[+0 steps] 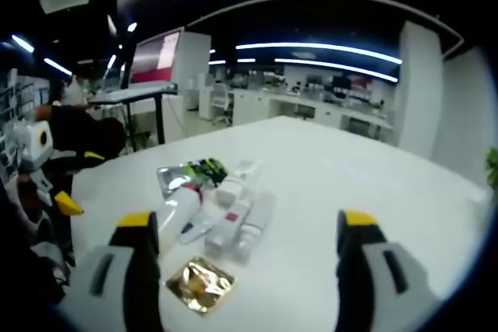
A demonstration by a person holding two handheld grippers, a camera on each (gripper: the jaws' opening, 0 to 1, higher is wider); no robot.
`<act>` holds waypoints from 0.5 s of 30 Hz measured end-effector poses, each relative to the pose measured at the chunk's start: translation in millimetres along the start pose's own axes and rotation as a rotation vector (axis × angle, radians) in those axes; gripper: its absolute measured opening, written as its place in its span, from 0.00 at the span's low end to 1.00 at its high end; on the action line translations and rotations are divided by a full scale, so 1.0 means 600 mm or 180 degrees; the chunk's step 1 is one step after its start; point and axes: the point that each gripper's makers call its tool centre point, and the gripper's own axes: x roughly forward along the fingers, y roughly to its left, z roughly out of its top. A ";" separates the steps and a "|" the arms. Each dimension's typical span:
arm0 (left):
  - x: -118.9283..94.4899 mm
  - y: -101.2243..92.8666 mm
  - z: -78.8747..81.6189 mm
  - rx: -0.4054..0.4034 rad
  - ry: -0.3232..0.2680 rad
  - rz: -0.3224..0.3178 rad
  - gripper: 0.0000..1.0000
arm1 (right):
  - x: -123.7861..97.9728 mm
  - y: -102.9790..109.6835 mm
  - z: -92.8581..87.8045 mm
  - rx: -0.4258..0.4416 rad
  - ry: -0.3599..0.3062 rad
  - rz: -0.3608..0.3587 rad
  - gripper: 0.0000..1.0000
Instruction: Arrange the skincare products in the storage area until every visible bottle or jar stands upright without overlapping.
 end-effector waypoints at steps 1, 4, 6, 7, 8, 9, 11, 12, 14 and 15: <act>0.001 0.001 -0.001 0.0000 0.0018 0.0004 0.92 | 0.003 0.000 0.000 0.0006 -0.0003 0.0010 0.96; 0.001 0.007 -0.003 0.0007 0.0037 0.0045 0.92 | 0.008 0.000 0.004 0.0016 -0.0023 0.0032 0.96; 0.002 0.009 0.000 0.0004 0.0029 0.0064 0.92 | 0.010 -0.002 0.007 0.0025 -0.0040 0.0047 0.96; 0.003 0.010 0.003 0.0005 0.0022 0.0073 0.92 | 0.011 -0.003 0.008 0.0031 -0.0047 0.0054 0.95; 0.004 0.010 0.004 0.0006 0.0019 0.0077 0.92 | 0.012 -0.005 0.010 0.0041 -0.0053 0.0059 0.95; 0.006 0.010 0.007 0.0010 0.0012 0.0080 0.92 | 0.013 -0.006 0.012 0.0053 -0.0062 0.0067 0.95; 0.010 0.009 0.013 0.0012 -0.0010 0.0085 0.92 | 0.015 -0.008 0.016 0.0073 -0.0079 0.0077 0.95; 0.012 0.008 0.016 0.0012 -0.0018 0.0085 0.92 | 0.016 -0.009 0.019 0.0073 -0.0083 0.0082 0.94; 0.016 0.006 0.019 0.0019 -0.0029 0.0082 0.92 | 0.019 -0.012 0.024 0.0058 -0.0097 0.0092 0.94; 0.017 0.005 0.020 0.0020 -0.0026 0.0083 0.92 | 0.021 -0.013 0.026 0.0055 -0.0093 0.0095 0.94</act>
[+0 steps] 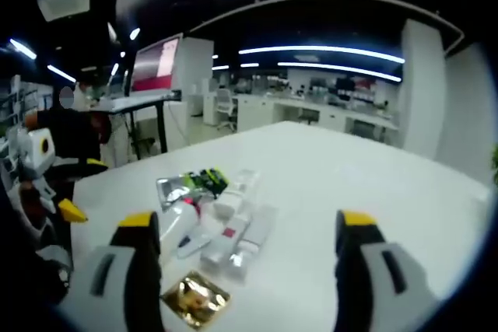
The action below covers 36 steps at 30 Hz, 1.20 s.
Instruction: Arrange the skincare products in the storage area until every visible bottle or jar stands upright without overlapping.
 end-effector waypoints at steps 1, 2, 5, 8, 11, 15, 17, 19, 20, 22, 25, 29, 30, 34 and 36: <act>0.001 -0.001 0.001 0.0002 -0.0002 0.0001 0.92 | 0.002 -0.002 0.001 0.0002 0.0004 0.0000 0.94; 0.003 -0.001 0.001 0.0004 -0.0004 -0.0001 0.92 | 0.005 -0.004 0.003 0.0012 -0.0002 0.0002 0.94; 0.006 -0.002 0.003 0.0028 -0.0007 -0.0002 0.92 | 0.012 -0.004 0.009 0.0054 -0.0029 0.0034 0.93; 0.008 0.001 0.005 0.0029 -0.0016 -0.0001 0.92 | 0.022 -0.004 0.013 0.0100 -0.0035 0.0068 0.93; 0.007 0.005 0.007 0.0017 -0.0029 0.0007 0.92 | 0.031 -0.003 0.015 0.0125 -0.0022 0.0092 0.93; 0.001 0.010 0.005 -0.0004 -0.0018 0.0023 0.92 | 0.034 0.004 0.016 0.0158 0.0023 0.0115 0.92; -0.002 0.010 0.006 -0.0020 -0.0037 0.0019 0.92 | 0.034 0.008 0.016 0.0167 0.0029 0.0117 0.92; -0.006 0.009 0.008 -0.0015 -0.0051 0.0017 0.92 | 0.033 0.011 0.016 0.0184 0.0045 0.0133 0.92; -0.006 0.009 0.008 -0.0013 -0.0054 0.0018 0.92 | 0.033 0.012 0.016 0.0186 0.0050 0.0135 0.92; -0.009 0.006 0.010 -0.0024 -0.0085 0.0001 0.92 | 0.031 0.014 0.017 0.0169 0.0057 0.0130 0.91; -0.010 0.001 0.010 -0.0047 -0.0104 -0.0023 0.92 | 0.030 0.014 0.015 0.0131 0.0096 0.0122 0.90; -0.010 -0.006 0.012 -0.0078 -0.0139 -0.0051 0.92 | 0.034 0.014 0.009 0.0136 0.0152 0.0145 0.88; -0.010 -0.009 0.013 -0.0105 -0.0147 -0.0073 0.92 | 0.036 0.014 0.008 0.0134 0.0167 0.0154 0.87; -0.007 -0.017 0.014 -0.0232 -0.0155 -0.0124 0.92 | 0.039 0.017 0.007 0.0155 0.0181 0.0204 0.86; -0.005 -0.020 0.014 -0.0194 -0.0138 -0.0111 0.92 | 0.041 0.020 0.006 0.0147 0.0195 0.0224 0.86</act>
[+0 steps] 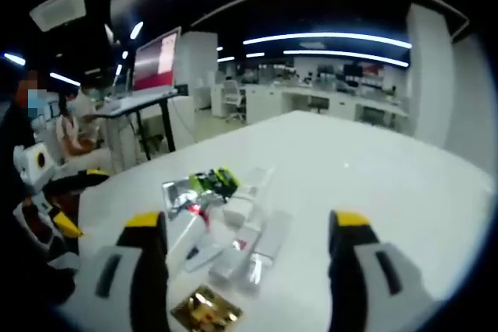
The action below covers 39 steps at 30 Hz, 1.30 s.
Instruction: Arrange the skincare products in the storage area until every visible bottle or jar stands upright without overlapping.
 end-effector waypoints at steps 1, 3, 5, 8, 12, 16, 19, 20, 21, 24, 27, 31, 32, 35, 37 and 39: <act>0.000 -0.001 0.000 0.0015 0.0008 0.0004 0.92 | 0.001 0.001 0.000 -0.0002 0.0003 0.0010 0.86; 0.001 -0.001 -0.002 0.0060 0.0027 0.0011 0.92 | 0.003 0.005 0.001 0.0007 0.0003 0.0037 0.86; 0.001 -0.002 -0.003 0.0088 0.0037 0.0012 0.92 | 0.005 0.012 0.004 -0.0004 0.0007 0.0081 0.85; 0.001 -0.002 -0.005 0.0090 0.0054 0.0016 0.92 | 0.009 0.023 0.010 -0.0027 0.0003 0.0134 0.85; 0.000 -0.001 -0.010 0.0145 0.0098 0.0040 0.92 | 0.019 0.039 0.014 -0.0063 0.0030 0.0207 0.82; 0.000 -0.004 -0.008 0.0114 0.0065 0.0019 0.93 | 0.032 0.055 0.005 -0.0157 0.0139 0.0286 0.80; 0.001 -0.003 -0.010 0.0058 0.0059 0.0031 0.95 | 0.039 0.066 -0.002 -0.0196 0.0224 0.0332 0.79; 0.002 -0.004 -0.013 0.0059 0.0080 0.0029 0.96 | 0.041 0.069 -0.006 -0.0210 0.0261 0.0341 0.79; 0.004 -0.004 -0.017 0.0074 0.0112 0.0033 0.96 | 0.044 0.071 -0.009 -0.0221 0.0296 0.0344 0.78; 0.006 -0.005 -0.023 0.0082 0.0164 0.0015 0.98 | 0.053 0.080 -0.018 -0.0261 0.0414 0.0387 0.76; 0.010 -0.007 -0.023 0.0027 0.0161 -0.0031 0.99 | 0.064 0.089 -0.022 -0.0270 0.0474 0.0428 0.74; 0.013 -0.006 -0.020 -0.0011 0.0136 -0.0061 0.99 | 0.076 0.100 -0.022 -0.0294 0.0501 0.0480 0.73; 0.013 -0.006 -0.021 -0.0019 0.0141 -0.0065 0.99 | 0.080 0.103 -0.022 -0.0302 0.0507 0.0489 0.72; 0.013 -0.005 -0.024 -0.0015 0.0160 -0.0069 0.99 | 0.088 0.112 -0.027 -0.0296 0.0538 0.0533 0.72; 0.014 -0.004 -0.028 -0.0006 0.0196 -0.0072 0.99 | 0.094 0.120 -0.030 -0.0284 0.0566 0.0581 0.72; 0.014 -0.004 -0.030 -0.0001 0.0209 -0.0076 0.99 | 0.098 0.125 -0.032 -0.0293 0.0583 0.0614 0.71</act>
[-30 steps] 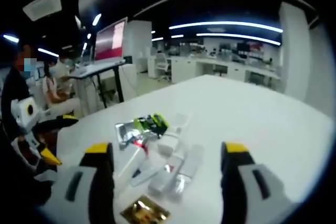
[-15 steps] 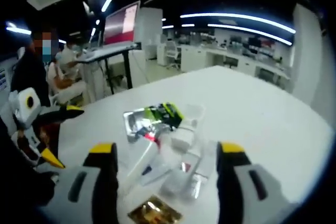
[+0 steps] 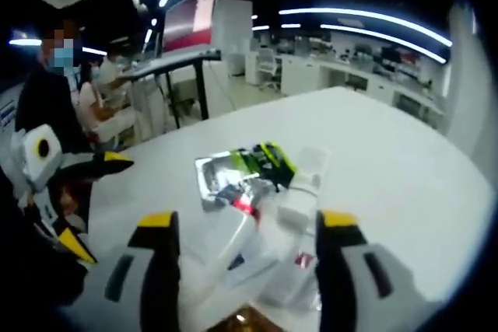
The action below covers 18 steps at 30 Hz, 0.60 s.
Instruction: Arrange the skincare products in the storage area until every visible bottle or jar stands upright without overlapping.
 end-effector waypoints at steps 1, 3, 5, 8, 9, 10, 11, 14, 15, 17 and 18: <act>0.000 0.000 -0.001 0.0001 0.0005 -0.0004 0.99 | 0.000 0.004 0.002 -0.0004 0.0006 0.0021 0.71; 0.001 0.000 -0.002 -0.0002 0.0015 -0.0011 0.99 | 0.005 0.005 0.003 0.0005 0.0012 0.0045 0.70; 0.002 0.000 -0.004 -0.0002 0.0011 -0.0021 0.99 | 0.007 0.007 0.004 0.0012 0.0017 0.0061 0.68; 0.000 0.006 0.001 0.0057 -0.0086 0.0031 0.97 | 0.018 0.009 0.000 0.0006 0.0056 0.0098 0.64; -0.001 0.007 0.002 0.0060 -0.0093 0.0036 0.97 | 0.023 0.009 -0.001 0.0018 0.0067 0.0101 0.63; -0.001 0.009 0.002 0.0059 -0.0098 0.0043 0.97 | 0.024 0.009 -0.002 0.0025 0.0070 0.0098 0.62; -0.001 0.012 0.002 0.0055 -0.0097 0.0050 0.97 | 0.028 0.009 -0.003 0.0039 0.0082 0.0100 0.61; -0.003 0.020 0.000 0.0022 -0.0086 0.0068 0.97 | 0.033 0.012 -0.003 0.0090 0.0106 0.0110 0.60; -0.003 0.022 -0.001 0.0006 -0.0077 0.0070 0.97 | 0.036 0.011 -0.003 0.0108 0.0110 0.0103 0.60; -0.004 0.027 -0.007 -0.0030 -0.0040 0.0088 0.96 | 0.041 0.010 -0.003 0.0128 0.0126 0.0077 0.57; -0.004 0.029 -0.009 -0.0046 -0.0026 0.0093 0.96 | 0.043 0.010 -0.003 0.0128 0.0132 0.0062 0.55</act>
